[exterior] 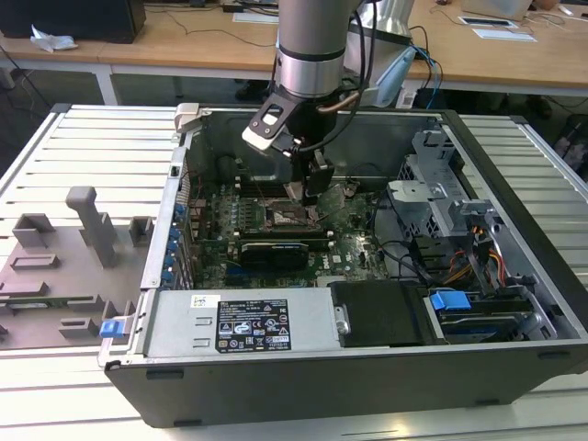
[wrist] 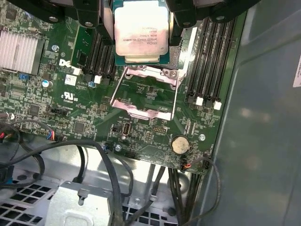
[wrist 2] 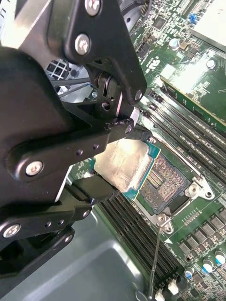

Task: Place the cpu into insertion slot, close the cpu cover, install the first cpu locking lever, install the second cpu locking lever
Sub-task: 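Place the cpu into insertion slot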

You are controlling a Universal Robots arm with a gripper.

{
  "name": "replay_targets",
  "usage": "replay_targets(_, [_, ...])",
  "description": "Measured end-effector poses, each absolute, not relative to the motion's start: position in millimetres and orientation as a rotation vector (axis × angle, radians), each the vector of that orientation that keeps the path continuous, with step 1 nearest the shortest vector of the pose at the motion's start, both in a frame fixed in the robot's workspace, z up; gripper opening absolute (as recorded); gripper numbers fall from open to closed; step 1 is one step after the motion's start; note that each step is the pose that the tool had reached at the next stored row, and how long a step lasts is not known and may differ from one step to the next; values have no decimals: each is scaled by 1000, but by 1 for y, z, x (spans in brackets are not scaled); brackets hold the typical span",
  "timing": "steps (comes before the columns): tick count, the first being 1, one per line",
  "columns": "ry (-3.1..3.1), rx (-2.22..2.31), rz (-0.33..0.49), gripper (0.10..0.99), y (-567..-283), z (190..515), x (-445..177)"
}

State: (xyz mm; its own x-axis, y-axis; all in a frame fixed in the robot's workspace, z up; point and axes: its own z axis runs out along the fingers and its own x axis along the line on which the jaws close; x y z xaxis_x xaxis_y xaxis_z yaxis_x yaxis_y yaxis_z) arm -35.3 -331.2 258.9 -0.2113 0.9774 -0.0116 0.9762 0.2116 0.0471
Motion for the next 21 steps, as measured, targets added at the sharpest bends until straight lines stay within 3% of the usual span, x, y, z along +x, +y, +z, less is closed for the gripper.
replay_targets(21, [2283, 2089, 29, 545, -331, 259, -35])
